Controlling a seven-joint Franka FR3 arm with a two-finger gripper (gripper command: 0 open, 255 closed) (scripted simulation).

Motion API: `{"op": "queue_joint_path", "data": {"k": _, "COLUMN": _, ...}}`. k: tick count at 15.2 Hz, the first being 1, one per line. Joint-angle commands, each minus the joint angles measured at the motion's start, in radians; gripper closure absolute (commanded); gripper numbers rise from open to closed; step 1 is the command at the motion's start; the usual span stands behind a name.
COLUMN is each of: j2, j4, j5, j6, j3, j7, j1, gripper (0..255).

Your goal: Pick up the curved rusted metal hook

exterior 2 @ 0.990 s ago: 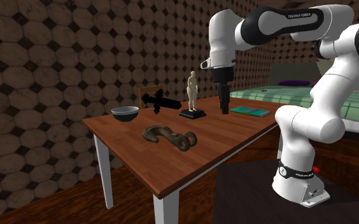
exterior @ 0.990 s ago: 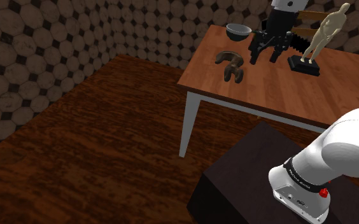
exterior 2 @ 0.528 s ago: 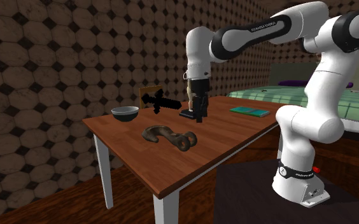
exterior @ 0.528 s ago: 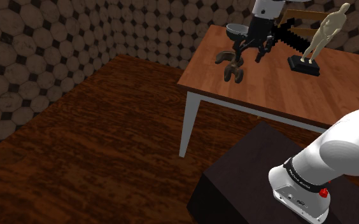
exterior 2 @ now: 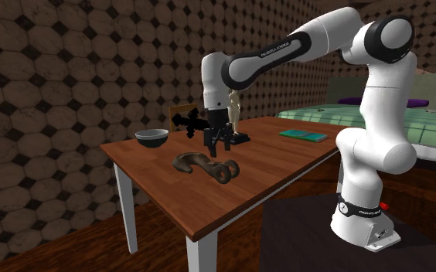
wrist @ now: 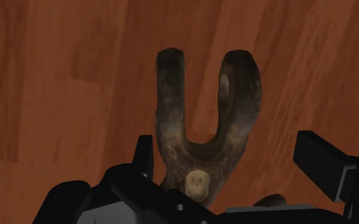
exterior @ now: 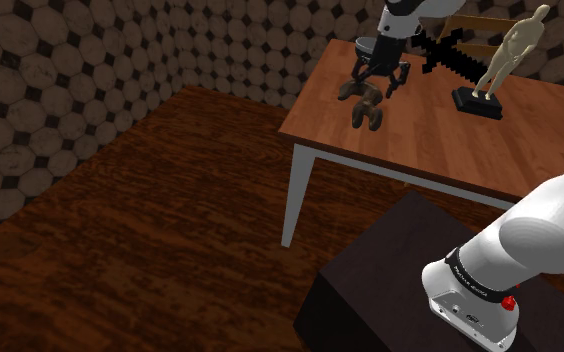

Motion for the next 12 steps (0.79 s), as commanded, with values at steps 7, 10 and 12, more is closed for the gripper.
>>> {"op": "queue_joint_path", "data": {"k": 7, "j2": 0.181, "j4": 0.099, "j5": 0.037, "j6": 0.076, "j3": -0.036, "j7": 0.049, "j1": -0.037, "gripper": 0}}
{"op": "queue_joint_path", "data": {"k": 10, "j2": 0.197, "j4": 0.077, "j5": 0.042, "j6": 0.114, "j3": -0.036, "j7": 0.044, "j1": -0.037, "gripper": 0}}
{"op": "queue_joint_path", "data": {"k": 12, "j2": 0.211, "j4": 0.059, "j5": 0.047, "j6": 0.146, "j3": -0.035, "j7": 0.039, "j1": -0.038, "gripper": 0}}
